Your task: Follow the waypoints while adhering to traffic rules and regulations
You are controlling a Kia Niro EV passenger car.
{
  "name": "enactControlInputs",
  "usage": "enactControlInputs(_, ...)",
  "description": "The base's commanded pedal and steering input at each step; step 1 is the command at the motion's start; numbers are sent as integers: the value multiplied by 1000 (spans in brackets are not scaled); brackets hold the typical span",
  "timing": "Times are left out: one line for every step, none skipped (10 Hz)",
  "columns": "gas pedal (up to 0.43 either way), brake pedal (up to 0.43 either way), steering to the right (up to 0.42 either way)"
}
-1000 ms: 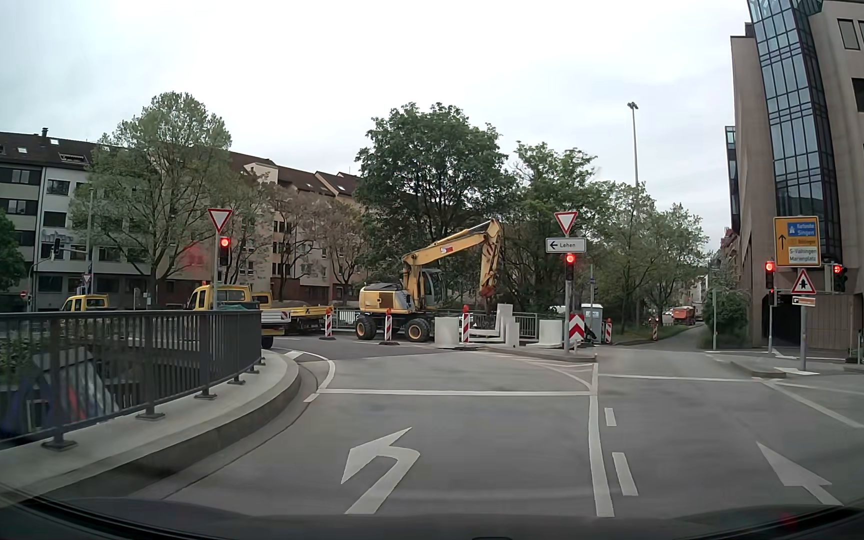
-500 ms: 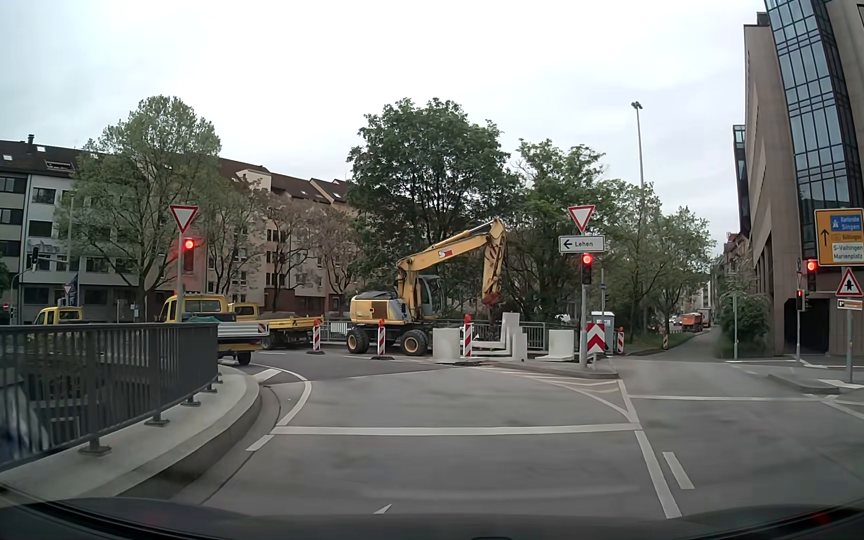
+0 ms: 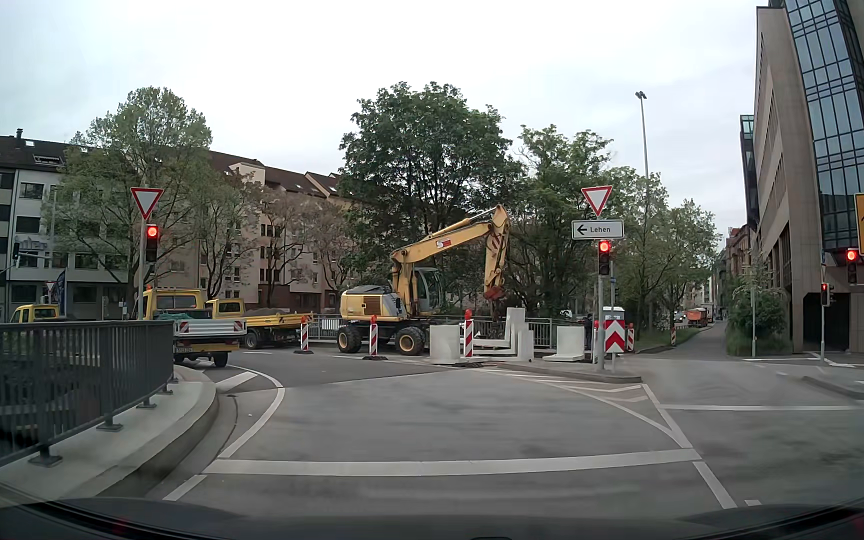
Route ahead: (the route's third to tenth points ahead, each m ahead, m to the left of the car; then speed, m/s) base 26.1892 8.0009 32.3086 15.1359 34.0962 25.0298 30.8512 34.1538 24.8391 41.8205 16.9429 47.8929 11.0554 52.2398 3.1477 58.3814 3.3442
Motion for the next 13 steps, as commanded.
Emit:
enactControlInputs(0,250,-1)
enactControlInputs(0,250,-1)
enactControlInputs(0,250,-1)
enactControlInputs(0,238,-4)
enactControlInputs(0,232,-13)
enactControlInputs(0,226,-20)
enactControlInputs(0,226,-21)
enactControlInputs(0,226,-21)
enactControlInputs(0,226,-23)
enactControlInputs(0,226,-25)
enactControlInputs(0,226,-25)
enactControlInputs(0,232,-24)
enactControlInputs(0,238,-24)
